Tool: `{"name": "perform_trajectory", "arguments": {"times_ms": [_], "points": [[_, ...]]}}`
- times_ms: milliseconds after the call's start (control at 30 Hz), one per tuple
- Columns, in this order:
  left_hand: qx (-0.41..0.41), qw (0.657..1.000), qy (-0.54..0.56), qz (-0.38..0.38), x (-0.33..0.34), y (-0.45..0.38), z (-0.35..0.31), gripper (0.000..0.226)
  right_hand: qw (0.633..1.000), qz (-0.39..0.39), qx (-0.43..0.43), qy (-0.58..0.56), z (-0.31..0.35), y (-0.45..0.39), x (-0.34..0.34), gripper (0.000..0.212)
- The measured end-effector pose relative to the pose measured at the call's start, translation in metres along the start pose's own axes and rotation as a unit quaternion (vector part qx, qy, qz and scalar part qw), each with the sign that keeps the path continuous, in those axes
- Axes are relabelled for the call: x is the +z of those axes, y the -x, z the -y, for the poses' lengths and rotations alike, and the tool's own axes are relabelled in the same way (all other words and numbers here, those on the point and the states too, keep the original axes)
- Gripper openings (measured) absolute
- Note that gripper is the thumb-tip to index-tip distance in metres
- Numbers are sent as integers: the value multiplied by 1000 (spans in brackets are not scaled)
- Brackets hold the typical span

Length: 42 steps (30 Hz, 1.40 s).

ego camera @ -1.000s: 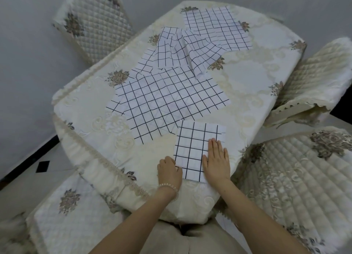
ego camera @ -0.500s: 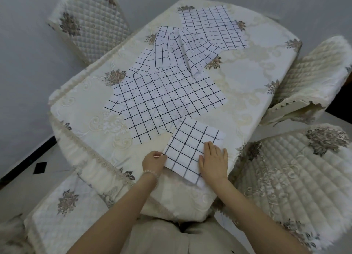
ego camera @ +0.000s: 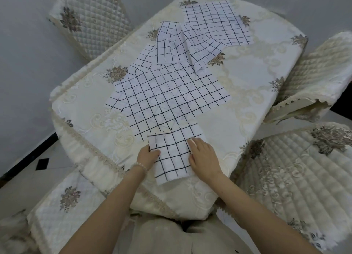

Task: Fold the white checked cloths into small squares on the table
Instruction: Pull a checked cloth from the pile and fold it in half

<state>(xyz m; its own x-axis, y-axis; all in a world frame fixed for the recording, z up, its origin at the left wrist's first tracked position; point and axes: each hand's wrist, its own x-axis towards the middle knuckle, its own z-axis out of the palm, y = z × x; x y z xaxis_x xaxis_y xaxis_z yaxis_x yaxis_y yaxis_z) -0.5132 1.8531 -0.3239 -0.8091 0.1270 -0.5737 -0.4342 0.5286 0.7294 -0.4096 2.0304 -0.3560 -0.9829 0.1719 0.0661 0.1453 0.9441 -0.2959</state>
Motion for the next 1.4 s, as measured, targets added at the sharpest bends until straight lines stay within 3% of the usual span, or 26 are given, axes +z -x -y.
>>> {"name": "perform_trajectory", "arguments": {"times_ms": [100, 200, 333, 533, 600, 667, 733, 767, 833, 1033, 1167, 1233, 1300, 1400], "points": [[39, 998, -37, -16, -14, -13, -9, 24, 999, 48, -19, 17, 8, -14, 7, 57], [19, 999, -19, -46, -21, -16, -7, 35, 997, 74, 6, 15, 18, -23, 22, 58], [47, 996, -51, -57, -22, -1, 13, 18, 996, 79, 33, -11, 15, -20, 43, 59], [52, 993, -67, -86, -20, 17, 29, 13, 995, 77, 28, -49, 10, -19, 49, 61], [77, 991, -47, -104, -14, 23, 20, 12, 987, 70, 44, -136, 9, -22, 40, 58], [113, 988, -32, -103, -5, 30, 6, 12, 942, 61, 120, -309, 7, -25, 22, 49], [141, 986, -18, -86, 7, 36, -8, 13, 866, 24, 209, -454, 3, -28, -1, 43], [153, 985, -17, -74, 14, 39, -14, 14, 839, -3, 238, -490, 0, -29, -11, 41], [178, 982, -27, -47, 29, 42, -23, 14, 825, -39, 253, -504, -7, -28, -24, 40], [211, 973, -83, 32, 86, 39, -27, 16, 851, -57, 264, -450, -22, -17, -35, 40], [183, 973, -108, 88, 105, 30, -22, 25, 898, -33, 244, -363, -29, -9, -25, 43], [226, 962, -138, 66, 97, 25, -19, 24, 929, -16, 220, -297, -31, -7, -20, 46], [318, 923, -216, -6, 83, 14, -12, 27, 959, -11, 177, -220, -28, -8, -15, 50], [422, 816, -387, -85, 73, -14, -2, 45, 990, 8, 89, -109, -17, -18, -1, 61]]}}
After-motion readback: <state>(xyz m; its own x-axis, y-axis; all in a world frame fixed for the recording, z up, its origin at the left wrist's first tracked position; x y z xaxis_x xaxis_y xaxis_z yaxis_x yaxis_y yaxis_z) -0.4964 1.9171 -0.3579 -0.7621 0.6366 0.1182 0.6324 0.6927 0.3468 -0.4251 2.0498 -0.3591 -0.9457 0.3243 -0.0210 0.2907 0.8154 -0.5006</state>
